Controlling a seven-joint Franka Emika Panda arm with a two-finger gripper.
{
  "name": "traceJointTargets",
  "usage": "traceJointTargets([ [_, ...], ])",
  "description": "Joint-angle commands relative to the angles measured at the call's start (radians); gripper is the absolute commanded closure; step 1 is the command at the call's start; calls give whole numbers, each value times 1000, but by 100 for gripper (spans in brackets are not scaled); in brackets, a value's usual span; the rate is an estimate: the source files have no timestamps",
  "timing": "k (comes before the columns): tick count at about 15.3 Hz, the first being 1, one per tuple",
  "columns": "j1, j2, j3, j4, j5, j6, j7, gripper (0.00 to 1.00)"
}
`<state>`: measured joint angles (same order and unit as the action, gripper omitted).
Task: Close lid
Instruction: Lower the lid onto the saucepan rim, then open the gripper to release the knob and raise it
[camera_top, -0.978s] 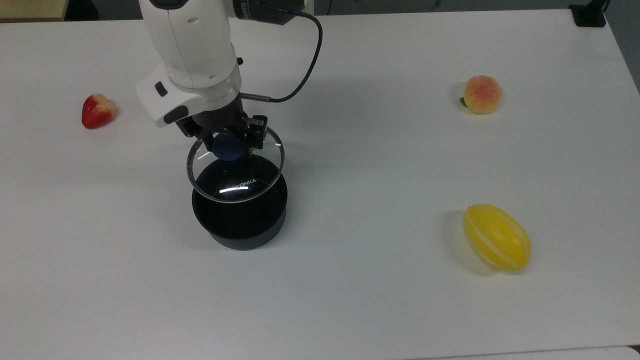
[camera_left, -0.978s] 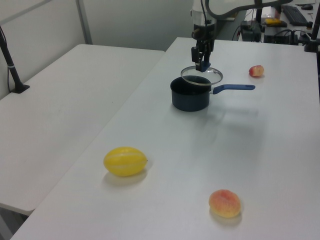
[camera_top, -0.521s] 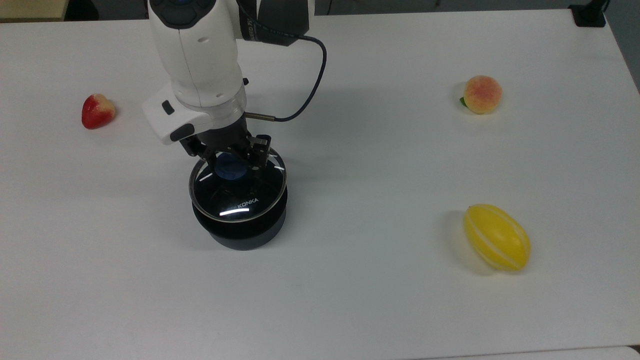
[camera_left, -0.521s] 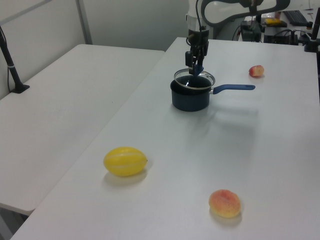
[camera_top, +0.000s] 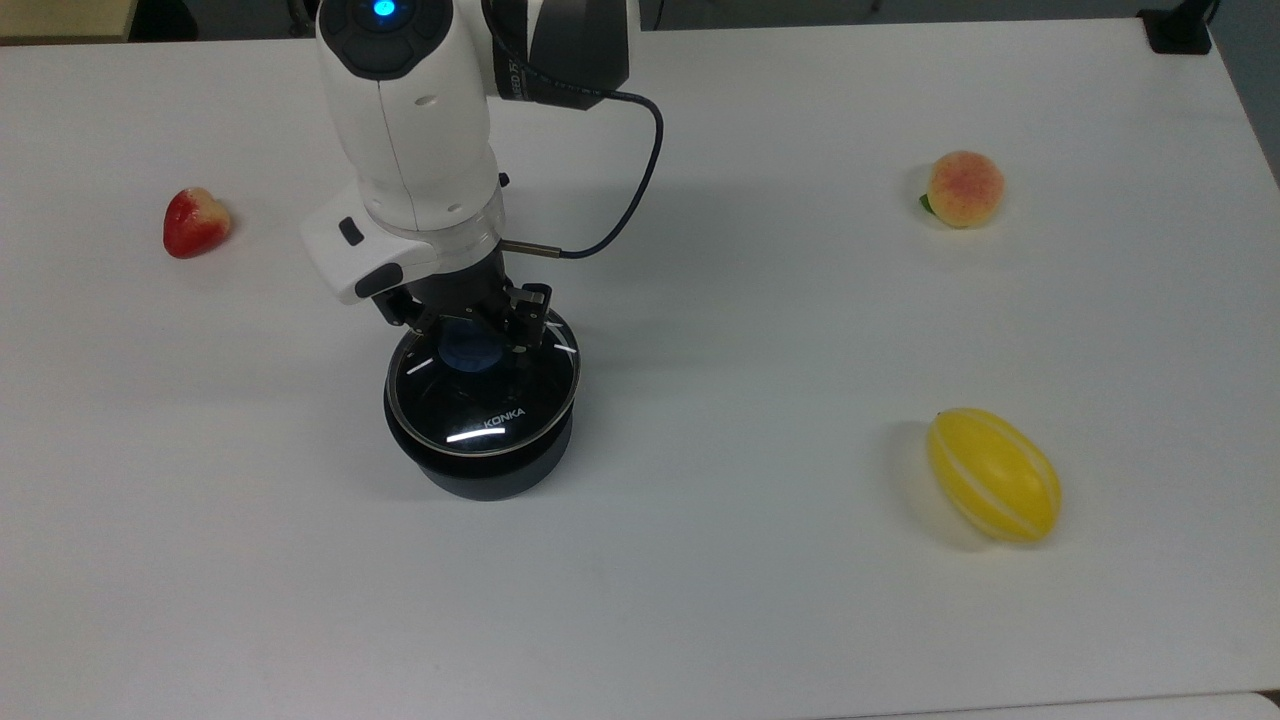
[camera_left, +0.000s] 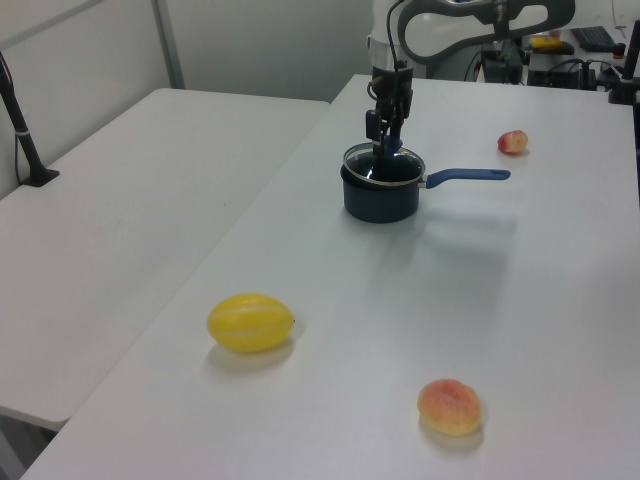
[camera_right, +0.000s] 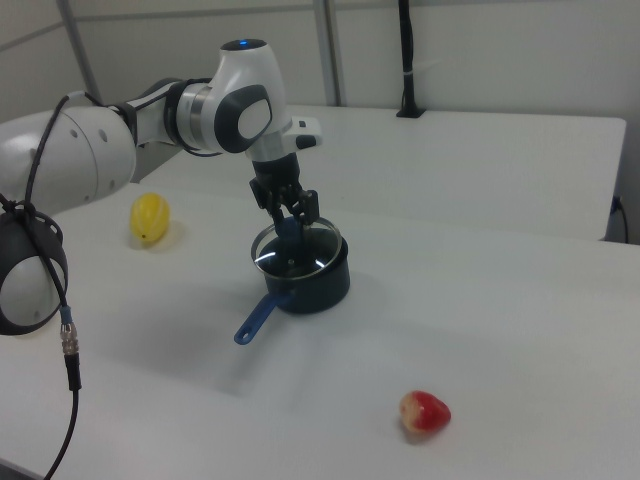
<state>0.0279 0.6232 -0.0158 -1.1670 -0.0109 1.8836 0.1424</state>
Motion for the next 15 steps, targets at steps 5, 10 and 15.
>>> traceJointTargets([
  [5,20,26,-21,18,-31,38,26,92],
  [10,21,27,-21,13,-35,42,28,92],
  [15,26,29,-19,-2,-55,69,28,56],
])
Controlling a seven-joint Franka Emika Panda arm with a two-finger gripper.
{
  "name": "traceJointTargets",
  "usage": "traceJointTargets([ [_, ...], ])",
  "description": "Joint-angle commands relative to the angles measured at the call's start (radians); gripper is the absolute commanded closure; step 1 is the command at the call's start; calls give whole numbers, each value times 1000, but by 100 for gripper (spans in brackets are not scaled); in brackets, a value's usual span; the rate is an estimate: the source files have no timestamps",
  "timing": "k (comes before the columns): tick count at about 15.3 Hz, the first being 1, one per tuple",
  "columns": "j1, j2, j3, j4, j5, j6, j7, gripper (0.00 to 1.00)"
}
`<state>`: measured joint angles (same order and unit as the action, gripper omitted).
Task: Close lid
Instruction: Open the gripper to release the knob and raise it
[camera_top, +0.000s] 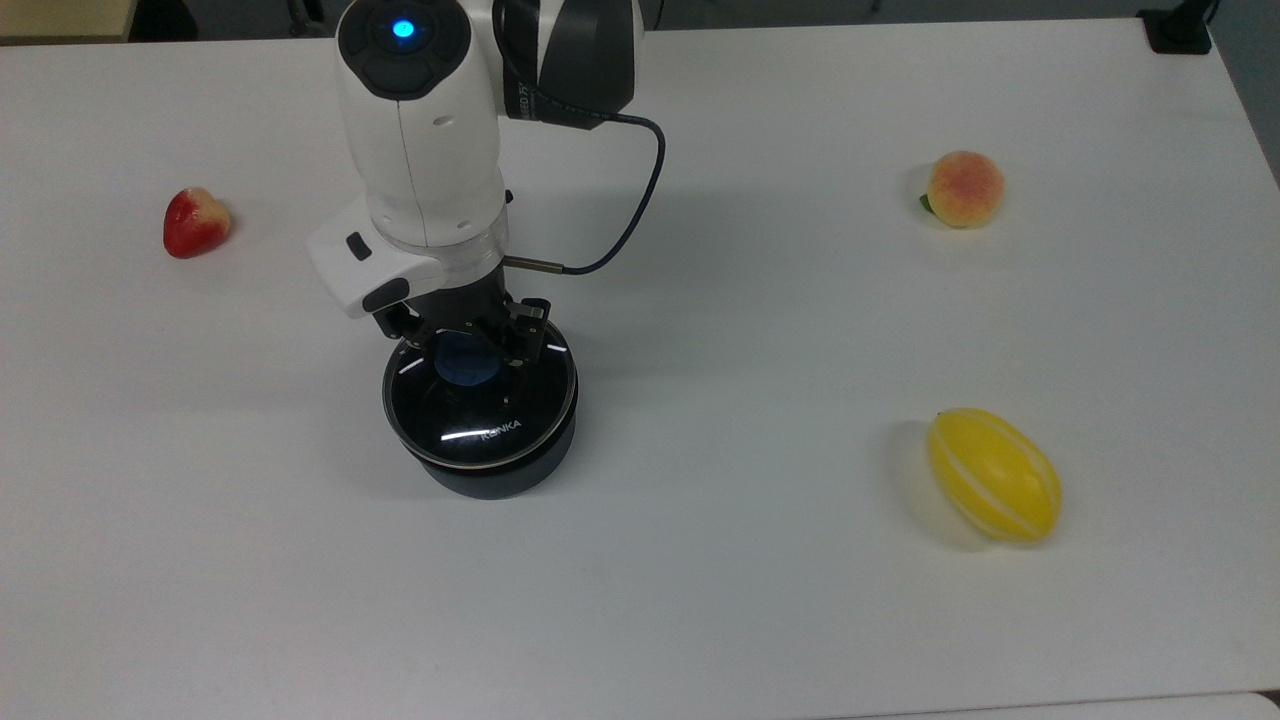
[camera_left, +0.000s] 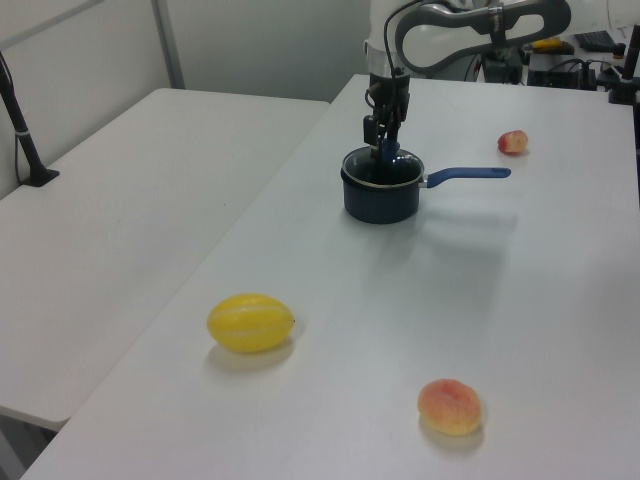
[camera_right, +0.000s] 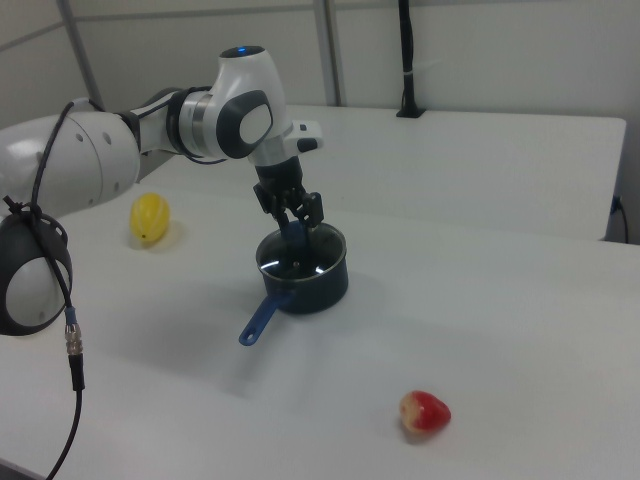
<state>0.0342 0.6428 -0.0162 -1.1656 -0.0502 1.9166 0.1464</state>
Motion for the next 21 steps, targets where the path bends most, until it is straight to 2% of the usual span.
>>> traceJointTargets([
  [1,19,9,-19,-3,-16,38,24,54],
  [3,19,8,-19,-6,-16,53,22,42],
  [5,19,9,-19,-16,-16,56,22,39],
  [6,19,8,-19,-16,-16,56,22,30],
  [12,21,1,-18,-28,-17,51,19,12],
  [14,21,-8,-18,-34,-17,50,21,0],
  [16,20,-49,-16,-52,-14,42,22,0],
  [21,23,-260,-16,-199,1,-17,24,0],
])
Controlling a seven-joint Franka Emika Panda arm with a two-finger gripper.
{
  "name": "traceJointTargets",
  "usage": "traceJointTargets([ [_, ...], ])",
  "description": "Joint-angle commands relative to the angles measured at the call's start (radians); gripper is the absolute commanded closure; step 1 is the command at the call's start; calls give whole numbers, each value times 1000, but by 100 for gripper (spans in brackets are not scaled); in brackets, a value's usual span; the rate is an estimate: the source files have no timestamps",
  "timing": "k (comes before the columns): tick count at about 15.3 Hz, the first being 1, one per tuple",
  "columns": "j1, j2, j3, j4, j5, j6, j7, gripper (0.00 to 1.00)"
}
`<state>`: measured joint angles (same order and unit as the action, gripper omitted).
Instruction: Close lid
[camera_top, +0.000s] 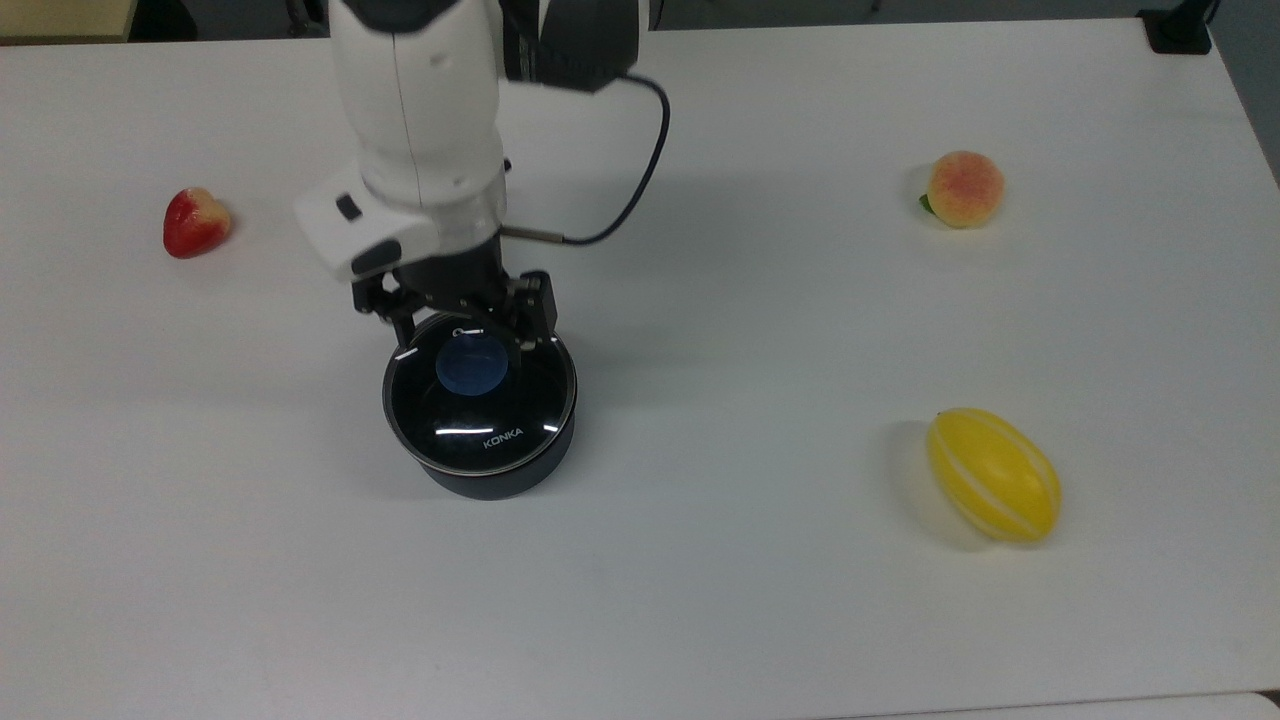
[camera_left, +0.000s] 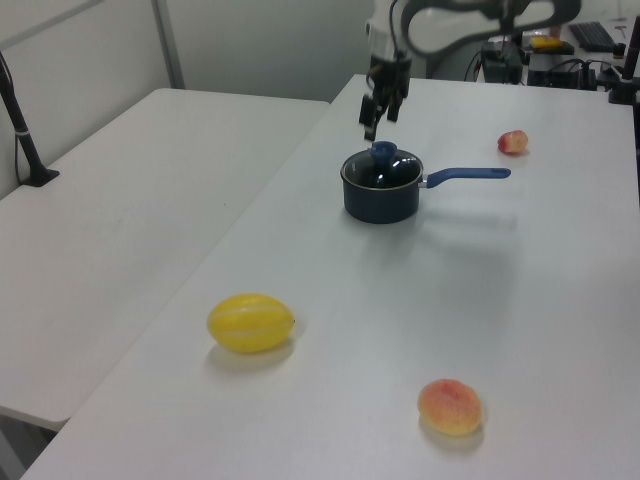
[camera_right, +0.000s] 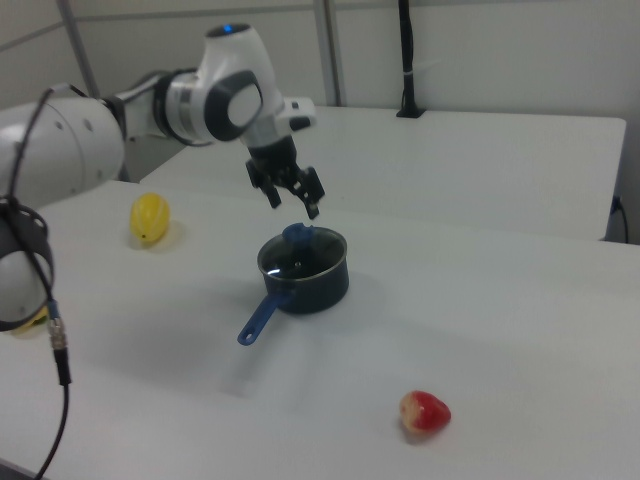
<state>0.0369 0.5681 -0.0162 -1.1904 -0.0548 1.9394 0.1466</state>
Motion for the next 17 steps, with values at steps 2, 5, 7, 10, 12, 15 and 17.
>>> traceJointTargets([
  [2,23,-262,-13,-210,6,-127,27,0],
  [5,21,-374,-7,-241,53,-273,28,0],
  [7,21,-489,-7,-335,90,-296,28,0],
  [10,23,-594,-7,-409,107,-321,30,0],
  [12,24,-617,-7,-411,107,-373,28,0],
  [15,43,-622,-10,-431,107,-405,16,0],
  [17,47,-614,-14,-431,107,-358,13,0],
])
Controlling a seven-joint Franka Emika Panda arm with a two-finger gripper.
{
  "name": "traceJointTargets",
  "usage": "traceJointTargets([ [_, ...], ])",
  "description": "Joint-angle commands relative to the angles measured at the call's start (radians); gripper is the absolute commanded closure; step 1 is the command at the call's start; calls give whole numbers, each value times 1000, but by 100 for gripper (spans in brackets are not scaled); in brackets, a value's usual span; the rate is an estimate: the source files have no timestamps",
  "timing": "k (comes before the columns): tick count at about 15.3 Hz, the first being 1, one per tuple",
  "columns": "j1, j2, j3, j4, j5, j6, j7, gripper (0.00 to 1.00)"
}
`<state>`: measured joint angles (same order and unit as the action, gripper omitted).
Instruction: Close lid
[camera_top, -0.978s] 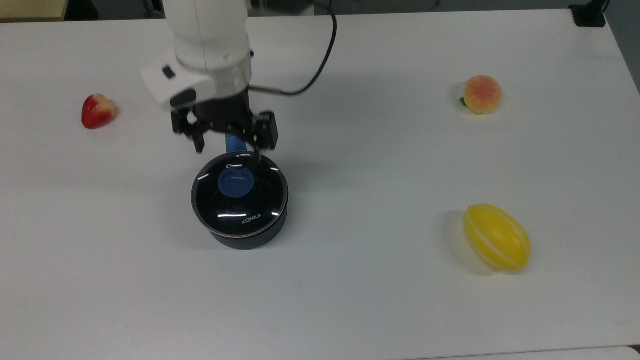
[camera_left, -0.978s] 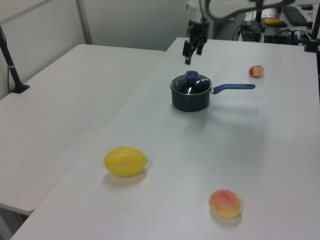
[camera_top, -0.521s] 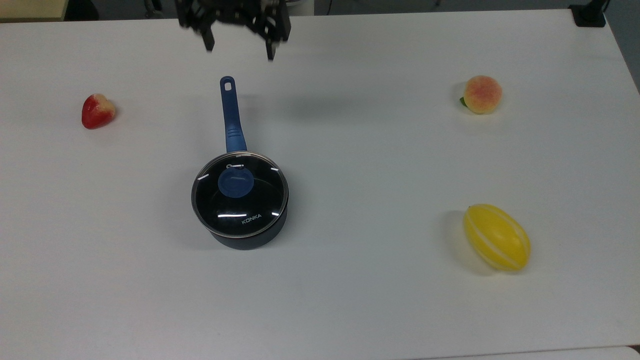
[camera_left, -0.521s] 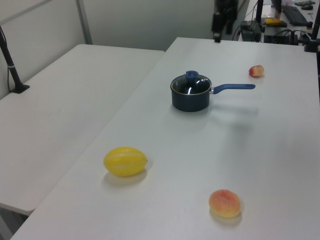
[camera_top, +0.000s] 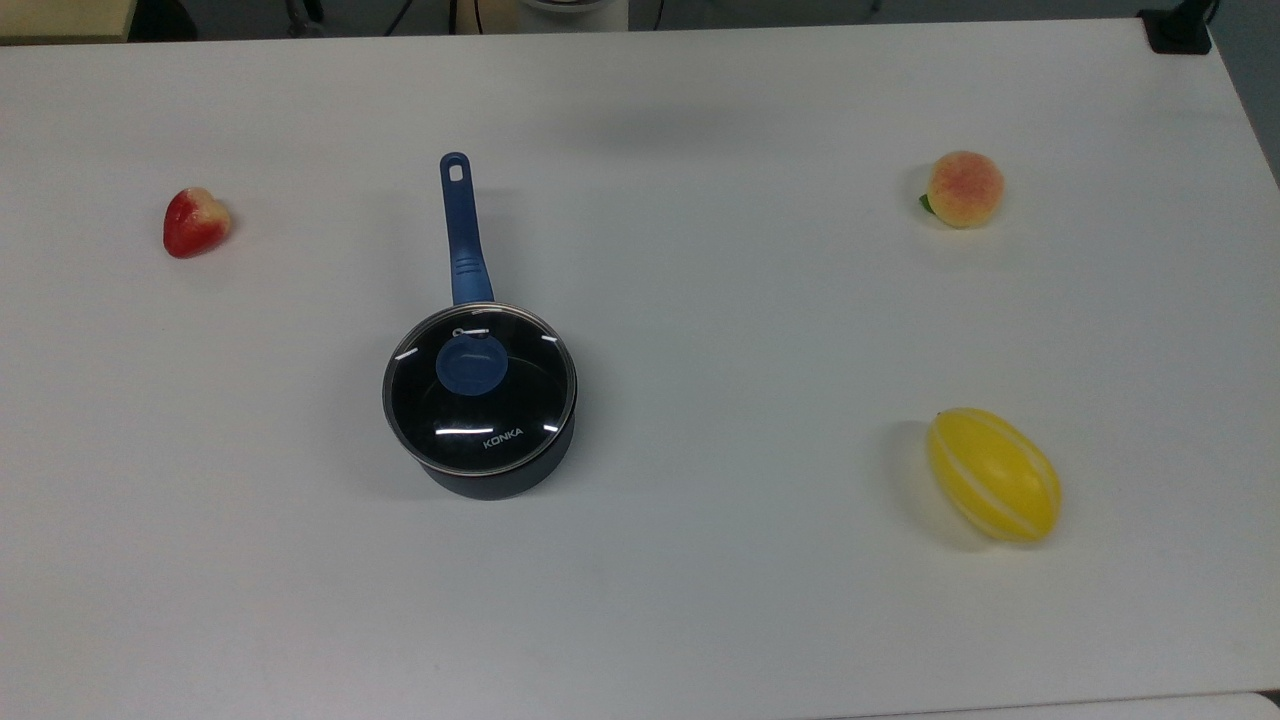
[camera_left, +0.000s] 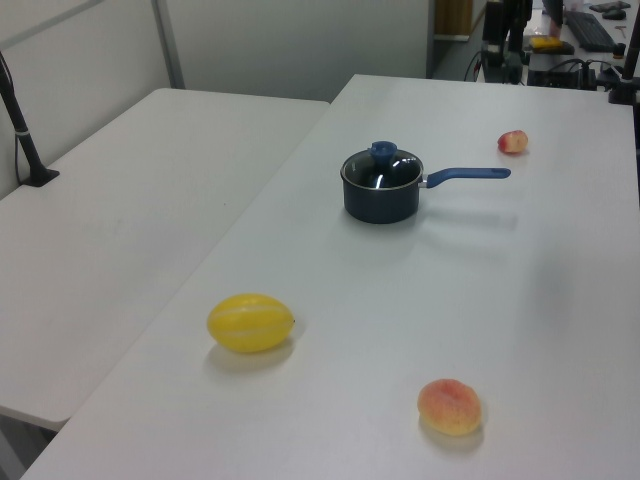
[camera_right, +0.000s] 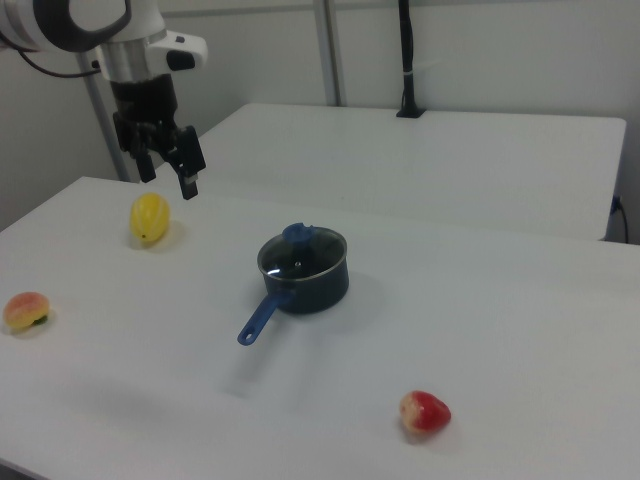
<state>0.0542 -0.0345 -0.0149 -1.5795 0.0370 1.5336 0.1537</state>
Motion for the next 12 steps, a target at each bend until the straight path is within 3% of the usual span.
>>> traceJointTargets([
  [1,30,-8,-16,-43,15,94,6,0],
  [7,33,5,-17,-53,14,163,-155,0],
  [12,26,4,-17,-50,14,171,-160,0],
])
